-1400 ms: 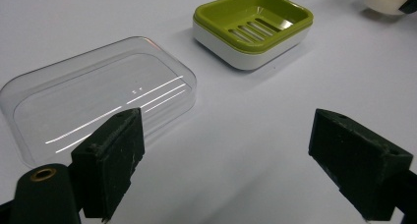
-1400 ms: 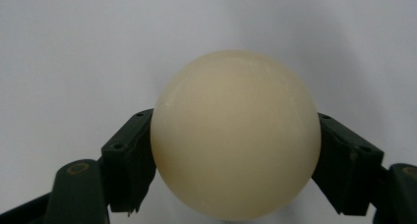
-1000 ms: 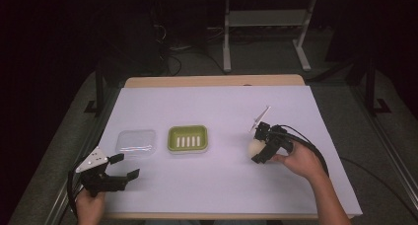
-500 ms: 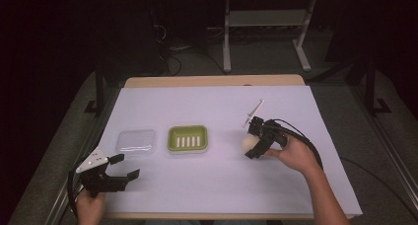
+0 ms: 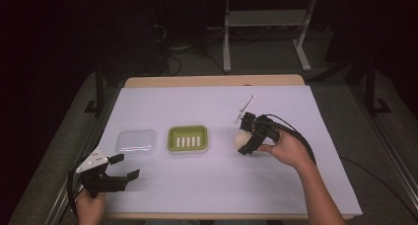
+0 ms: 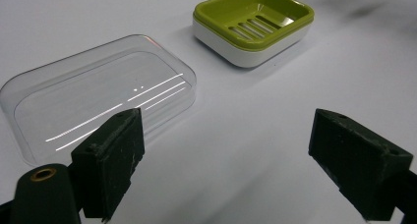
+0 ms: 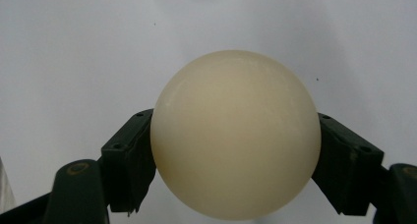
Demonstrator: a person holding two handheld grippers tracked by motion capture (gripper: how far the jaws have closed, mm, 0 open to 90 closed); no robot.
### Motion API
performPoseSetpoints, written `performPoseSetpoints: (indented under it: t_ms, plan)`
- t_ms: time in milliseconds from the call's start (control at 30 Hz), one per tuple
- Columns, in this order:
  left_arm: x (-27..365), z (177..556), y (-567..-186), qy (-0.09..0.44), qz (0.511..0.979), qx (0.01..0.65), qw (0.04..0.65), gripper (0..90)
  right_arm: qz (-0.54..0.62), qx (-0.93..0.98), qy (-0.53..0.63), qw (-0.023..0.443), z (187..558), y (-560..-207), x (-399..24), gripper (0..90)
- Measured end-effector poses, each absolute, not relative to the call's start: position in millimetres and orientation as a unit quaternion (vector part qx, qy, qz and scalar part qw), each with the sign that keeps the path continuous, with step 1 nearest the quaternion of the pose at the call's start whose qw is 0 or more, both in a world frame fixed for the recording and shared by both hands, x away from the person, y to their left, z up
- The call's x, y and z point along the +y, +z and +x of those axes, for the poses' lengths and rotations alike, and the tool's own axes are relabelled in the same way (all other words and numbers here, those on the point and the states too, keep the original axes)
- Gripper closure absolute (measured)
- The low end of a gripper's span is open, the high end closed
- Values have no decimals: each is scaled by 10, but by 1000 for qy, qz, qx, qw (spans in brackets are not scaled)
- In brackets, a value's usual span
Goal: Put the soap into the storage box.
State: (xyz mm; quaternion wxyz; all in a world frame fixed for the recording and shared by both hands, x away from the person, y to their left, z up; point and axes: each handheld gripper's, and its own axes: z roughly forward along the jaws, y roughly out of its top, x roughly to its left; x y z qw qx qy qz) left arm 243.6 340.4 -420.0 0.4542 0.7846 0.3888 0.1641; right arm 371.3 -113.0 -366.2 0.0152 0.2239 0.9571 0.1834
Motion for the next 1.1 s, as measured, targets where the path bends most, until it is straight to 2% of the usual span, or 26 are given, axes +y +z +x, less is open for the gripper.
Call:
performPoseSetpoints:
  t_ms: [1100]
  plan:
    - [3394, 2435, -4194, 167, 784, 385, 456, 128, 205, 959, 194, 12, 3812, -3496, -816, 244]
